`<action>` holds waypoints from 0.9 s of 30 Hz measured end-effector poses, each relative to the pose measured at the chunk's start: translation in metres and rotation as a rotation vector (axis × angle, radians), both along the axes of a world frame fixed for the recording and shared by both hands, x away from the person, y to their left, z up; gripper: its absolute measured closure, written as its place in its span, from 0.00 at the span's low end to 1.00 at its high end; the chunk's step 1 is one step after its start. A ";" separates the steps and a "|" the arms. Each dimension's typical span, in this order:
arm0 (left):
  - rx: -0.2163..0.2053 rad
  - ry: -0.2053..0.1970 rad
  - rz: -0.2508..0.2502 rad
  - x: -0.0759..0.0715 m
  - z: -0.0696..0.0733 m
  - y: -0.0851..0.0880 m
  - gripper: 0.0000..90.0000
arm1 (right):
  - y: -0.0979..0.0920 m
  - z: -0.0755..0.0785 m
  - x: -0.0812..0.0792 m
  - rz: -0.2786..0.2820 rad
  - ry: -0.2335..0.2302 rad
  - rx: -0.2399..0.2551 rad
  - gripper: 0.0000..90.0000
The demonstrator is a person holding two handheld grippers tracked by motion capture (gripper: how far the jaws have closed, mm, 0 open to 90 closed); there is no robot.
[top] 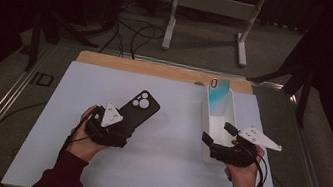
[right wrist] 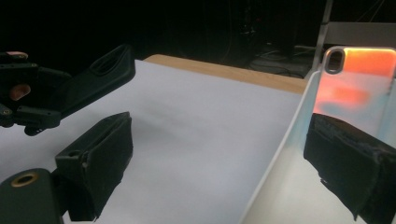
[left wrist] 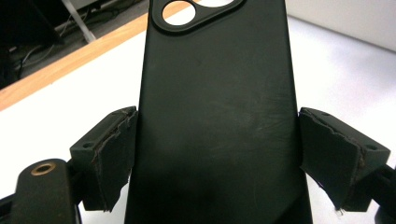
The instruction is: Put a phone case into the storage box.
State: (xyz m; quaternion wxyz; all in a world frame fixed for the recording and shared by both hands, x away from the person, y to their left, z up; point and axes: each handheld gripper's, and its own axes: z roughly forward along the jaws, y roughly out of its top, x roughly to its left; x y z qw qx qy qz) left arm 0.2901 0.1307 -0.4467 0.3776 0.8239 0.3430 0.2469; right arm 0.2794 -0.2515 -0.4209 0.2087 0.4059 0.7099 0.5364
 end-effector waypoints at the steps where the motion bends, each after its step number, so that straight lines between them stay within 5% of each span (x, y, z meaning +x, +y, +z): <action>1: 0.001 -0.004 -0.005 0.000 0.000 -0.002 0.17 | 0.001 0.000 0.001 0.004 0.002 -0.001 0.09; 27: -0.031 -0.084 -0.112 0.003 0.019 -0.037 0.17 | 0.014 0.014 0.013 0.033 0.028 0.001 0.09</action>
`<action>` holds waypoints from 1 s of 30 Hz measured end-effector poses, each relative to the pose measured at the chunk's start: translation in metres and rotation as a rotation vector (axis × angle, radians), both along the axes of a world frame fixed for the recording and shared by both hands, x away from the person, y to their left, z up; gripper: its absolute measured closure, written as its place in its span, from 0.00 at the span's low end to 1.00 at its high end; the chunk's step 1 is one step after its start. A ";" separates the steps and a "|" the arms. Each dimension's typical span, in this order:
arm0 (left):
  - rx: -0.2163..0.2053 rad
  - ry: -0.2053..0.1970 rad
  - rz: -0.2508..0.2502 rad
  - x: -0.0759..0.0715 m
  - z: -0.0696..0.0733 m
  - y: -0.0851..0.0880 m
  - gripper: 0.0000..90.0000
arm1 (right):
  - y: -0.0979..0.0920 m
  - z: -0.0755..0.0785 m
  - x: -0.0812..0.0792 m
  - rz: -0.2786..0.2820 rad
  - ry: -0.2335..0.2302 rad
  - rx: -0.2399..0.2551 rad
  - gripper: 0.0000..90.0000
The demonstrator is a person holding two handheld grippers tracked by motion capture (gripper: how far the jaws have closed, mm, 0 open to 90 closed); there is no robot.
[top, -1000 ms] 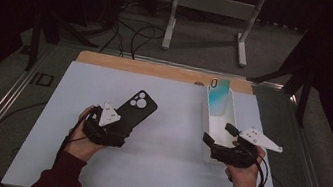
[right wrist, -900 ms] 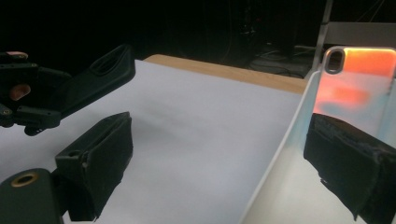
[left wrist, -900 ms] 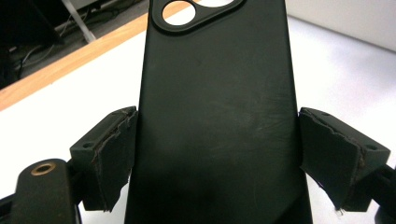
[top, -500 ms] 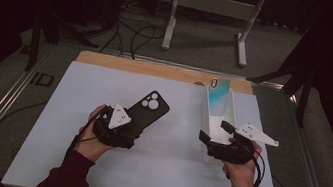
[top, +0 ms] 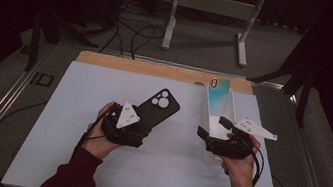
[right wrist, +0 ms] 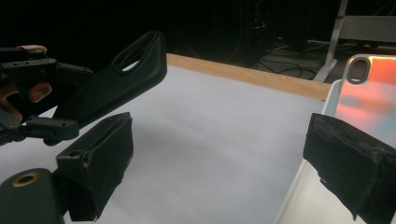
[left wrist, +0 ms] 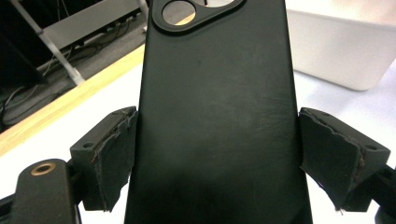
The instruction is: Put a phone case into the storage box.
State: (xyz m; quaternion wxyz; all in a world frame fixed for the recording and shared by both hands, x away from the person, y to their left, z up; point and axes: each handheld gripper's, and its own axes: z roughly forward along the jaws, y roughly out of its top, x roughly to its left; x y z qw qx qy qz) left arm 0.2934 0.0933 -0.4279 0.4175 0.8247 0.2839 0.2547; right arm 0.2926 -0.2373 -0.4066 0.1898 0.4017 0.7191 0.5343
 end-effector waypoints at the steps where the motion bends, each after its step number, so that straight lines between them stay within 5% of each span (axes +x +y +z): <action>1: -0.004 -0.003 -0.003 0.000 0.001 -0.001 0.17 | 0.001 0.000 0.001 0.002 0.001 0.000 0.09; 30: -0.006 -0.058 -0.115 -0.004 0.014 -0.034 0.17 | 0.024 0.008 0.013 0.059 0.034 0.020 0.09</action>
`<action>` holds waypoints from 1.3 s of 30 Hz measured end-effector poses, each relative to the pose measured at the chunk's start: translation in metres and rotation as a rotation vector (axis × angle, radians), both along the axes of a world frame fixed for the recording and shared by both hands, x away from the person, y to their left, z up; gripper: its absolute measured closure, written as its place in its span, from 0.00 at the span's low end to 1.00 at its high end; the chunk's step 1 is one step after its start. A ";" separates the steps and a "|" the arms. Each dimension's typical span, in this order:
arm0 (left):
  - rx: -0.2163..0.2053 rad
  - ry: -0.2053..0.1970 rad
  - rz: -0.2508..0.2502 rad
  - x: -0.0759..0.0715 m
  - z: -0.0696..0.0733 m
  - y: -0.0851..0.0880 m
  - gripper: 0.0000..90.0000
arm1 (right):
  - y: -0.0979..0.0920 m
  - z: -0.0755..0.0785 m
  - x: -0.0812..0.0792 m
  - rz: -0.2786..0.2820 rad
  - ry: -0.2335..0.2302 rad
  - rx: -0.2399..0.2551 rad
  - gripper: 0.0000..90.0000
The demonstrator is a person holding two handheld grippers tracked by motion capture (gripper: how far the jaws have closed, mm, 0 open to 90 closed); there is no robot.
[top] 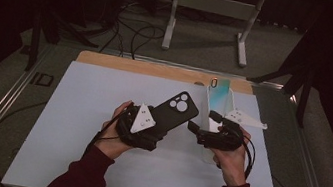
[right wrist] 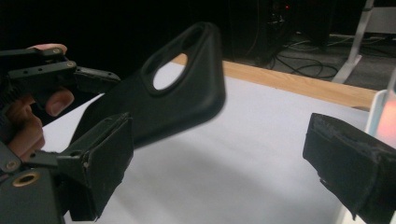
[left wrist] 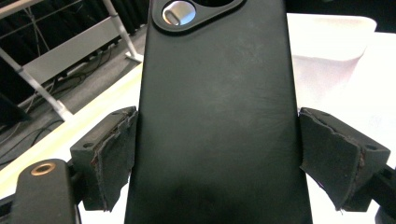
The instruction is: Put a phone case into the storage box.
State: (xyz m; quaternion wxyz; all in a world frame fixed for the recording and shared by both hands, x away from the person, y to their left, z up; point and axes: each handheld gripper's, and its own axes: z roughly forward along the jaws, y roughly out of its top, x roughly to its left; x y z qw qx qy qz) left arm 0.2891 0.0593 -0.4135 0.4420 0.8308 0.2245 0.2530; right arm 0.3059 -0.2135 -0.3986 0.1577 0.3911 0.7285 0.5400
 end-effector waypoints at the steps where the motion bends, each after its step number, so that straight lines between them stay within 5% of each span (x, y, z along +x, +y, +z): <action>1: -0.003 -0.004 -0.008 -0.001 0.001 -0.003 0.17 | 0.001 0.001 0.000 -0.002 0.001 0.004 0.09; 17: -0.015 0.006 -0.057 -0.004 -0.001 -0.016 0.17 | 0.014 0.005 -0.002 0.061 0.026 0.012 0.31; 31: 0.003 0.026 -0.052 -0.002 -0.009 -0.020 0.17 | 0.004 0.006 -0.004 0.060 0.054 0.082 0.56; 39: -0.008 0.021 -0.053 -0.003 -0.010 -0.022 0.17 | 0.005 0.007 -0.004 0.097 0.069 0.115 0.59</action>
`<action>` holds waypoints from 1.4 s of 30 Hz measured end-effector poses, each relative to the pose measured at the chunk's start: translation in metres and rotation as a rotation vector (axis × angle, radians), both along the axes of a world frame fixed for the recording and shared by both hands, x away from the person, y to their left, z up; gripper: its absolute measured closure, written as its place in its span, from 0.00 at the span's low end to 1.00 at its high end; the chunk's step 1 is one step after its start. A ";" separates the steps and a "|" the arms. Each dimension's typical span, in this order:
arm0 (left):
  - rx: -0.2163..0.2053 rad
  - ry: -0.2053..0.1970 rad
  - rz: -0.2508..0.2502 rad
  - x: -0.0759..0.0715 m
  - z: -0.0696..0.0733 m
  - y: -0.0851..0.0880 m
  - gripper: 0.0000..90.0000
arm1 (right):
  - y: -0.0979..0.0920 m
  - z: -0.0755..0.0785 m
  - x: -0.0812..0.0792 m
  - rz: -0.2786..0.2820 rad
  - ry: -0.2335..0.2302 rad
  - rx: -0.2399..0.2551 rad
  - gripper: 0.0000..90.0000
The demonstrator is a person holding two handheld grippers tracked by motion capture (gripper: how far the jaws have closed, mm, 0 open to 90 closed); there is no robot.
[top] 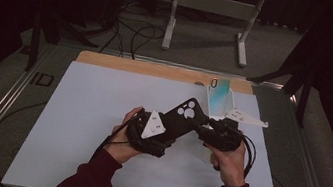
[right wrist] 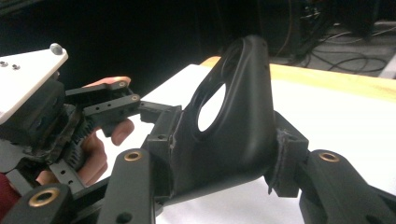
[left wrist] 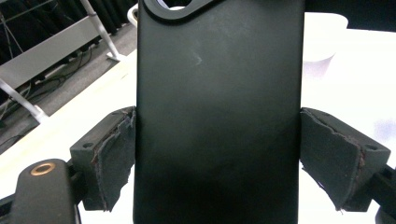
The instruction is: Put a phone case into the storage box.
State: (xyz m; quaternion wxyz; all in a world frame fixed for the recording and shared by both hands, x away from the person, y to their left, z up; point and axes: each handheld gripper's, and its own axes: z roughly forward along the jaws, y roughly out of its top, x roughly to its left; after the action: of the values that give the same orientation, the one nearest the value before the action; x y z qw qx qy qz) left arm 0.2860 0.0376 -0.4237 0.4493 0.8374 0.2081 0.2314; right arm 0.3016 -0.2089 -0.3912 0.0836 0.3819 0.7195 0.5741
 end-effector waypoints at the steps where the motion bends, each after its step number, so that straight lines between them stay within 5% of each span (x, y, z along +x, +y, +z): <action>1: -0.001 -0.003 -0.003 0.000 0.001 0.000 0.17 | 0.001 0.000 0.000 0.009 0.004 0.001 0.59; 7: -0.010 -0.011 -0.016 -0.003 0.004 -0.005 0.17 | 0.011 -0.004 0.000 0.029 0.006 -0.025 0.65; 16: 0.010 -0.017 -0.015 -0.003 0.001 -0.009 0.16 | 0.013 -0.002 -0.005 0.114 0.002 0.025 0.94; 26: -0.011 0.015 -0.002 0.000 0.000 -0.006 0.15 | 0.013 0.000 -0.007 0.088 -0.026 -0.027 0.96; 42: -0.091 0.143 -0.069 0.011 -0.001 0.013 0.06 | 0.005 0.006 -0.011 0.122 -0.055 -0.041 0.96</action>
State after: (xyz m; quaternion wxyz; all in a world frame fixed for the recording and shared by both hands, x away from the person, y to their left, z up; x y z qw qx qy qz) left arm 0.2966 0.0506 -0.4244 0.4788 0.8371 0.2208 0.1459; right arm 0.2904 -0.2038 -0.3850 0.0761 0.3193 0.7506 0.5735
